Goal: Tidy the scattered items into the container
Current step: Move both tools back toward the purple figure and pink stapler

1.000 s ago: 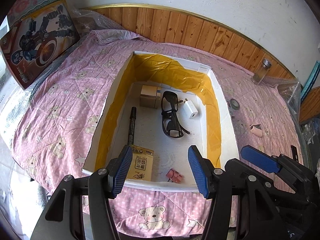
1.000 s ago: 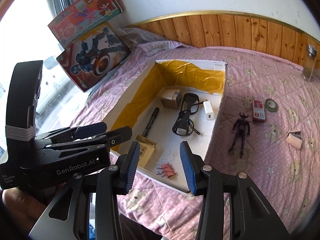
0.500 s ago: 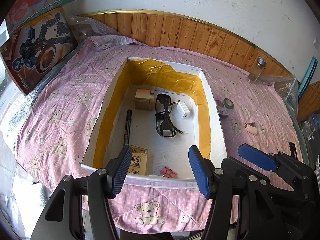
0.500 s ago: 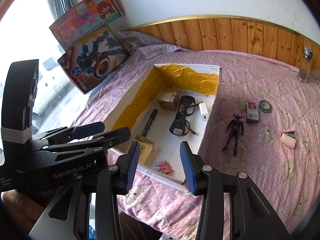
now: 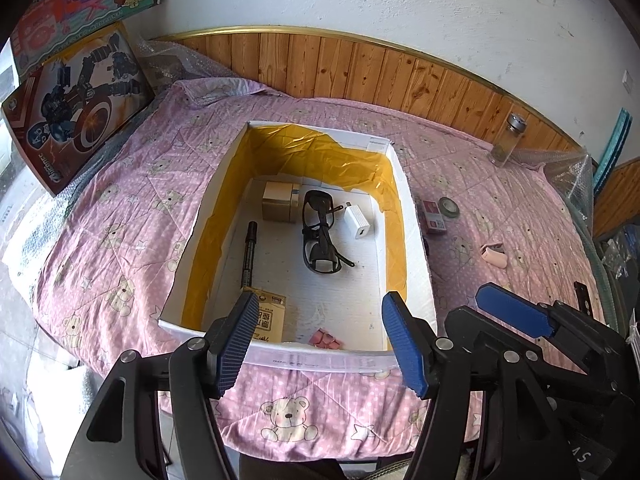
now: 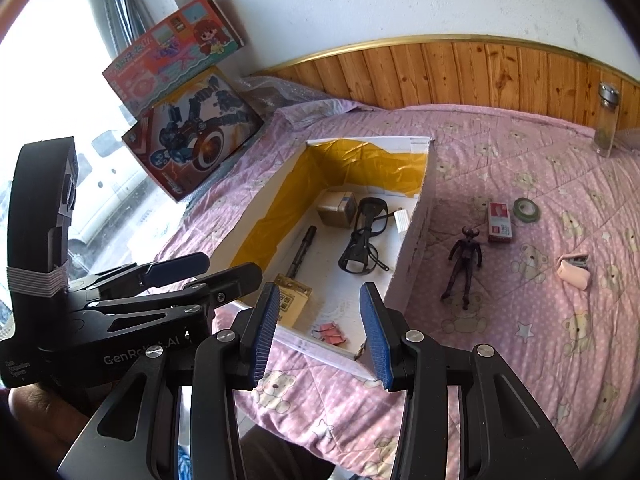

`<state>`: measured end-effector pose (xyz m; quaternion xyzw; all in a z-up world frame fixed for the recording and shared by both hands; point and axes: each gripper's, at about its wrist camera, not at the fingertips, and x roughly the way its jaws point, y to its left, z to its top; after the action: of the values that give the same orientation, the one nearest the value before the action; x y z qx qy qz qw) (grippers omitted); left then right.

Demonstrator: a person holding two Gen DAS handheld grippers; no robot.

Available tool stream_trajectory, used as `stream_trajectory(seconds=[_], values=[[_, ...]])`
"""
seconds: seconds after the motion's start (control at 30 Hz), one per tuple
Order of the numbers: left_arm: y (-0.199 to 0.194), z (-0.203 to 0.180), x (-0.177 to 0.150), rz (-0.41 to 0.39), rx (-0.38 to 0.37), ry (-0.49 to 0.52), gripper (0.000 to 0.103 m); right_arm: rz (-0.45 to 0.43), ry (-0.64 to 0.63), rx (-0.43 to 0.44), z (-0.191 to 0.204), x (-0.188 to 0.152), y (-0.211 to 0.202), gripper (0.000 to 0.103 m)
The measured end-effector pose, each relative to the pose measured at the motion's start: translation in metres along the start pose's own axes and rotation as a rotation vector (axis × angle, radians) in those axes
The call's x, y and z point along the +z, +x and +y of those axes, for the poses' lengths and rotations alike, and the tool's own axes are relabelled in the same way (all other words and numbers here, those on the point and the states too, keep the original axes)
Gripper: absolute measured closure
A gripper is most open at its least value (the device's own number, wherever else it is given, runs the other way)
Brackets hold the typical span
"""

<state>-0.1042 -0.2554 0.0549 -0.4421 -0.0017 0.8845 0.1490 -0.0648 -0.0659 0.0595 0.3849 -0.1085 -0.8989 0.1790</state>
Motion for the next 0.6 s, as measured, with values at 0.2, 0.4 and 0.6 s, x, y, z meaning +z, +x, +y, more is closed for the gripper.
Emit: stream_trajectory(seconds=[0.2, 0.4, 0.6], values=[[0.007, -0.024, -0.003, 0.021, -0.018, 0.032, 0.036, -0.015, 0.101, -0.008, -0.040, -0.010, -0.013, 0.058], [0.019, -0.067, -0.003, 0.044, -0.070, 0.088, 0.035, -0.035, 0.218, -0.050, -0.093, -0.020, -0.029, 0.058], [0.039, -0.117, 0.002, 0.073, -0.128, 0.143, 0.035, -0.052, 0.295, -0.088, -0.138, -0.022, -0.041, 0.058]])
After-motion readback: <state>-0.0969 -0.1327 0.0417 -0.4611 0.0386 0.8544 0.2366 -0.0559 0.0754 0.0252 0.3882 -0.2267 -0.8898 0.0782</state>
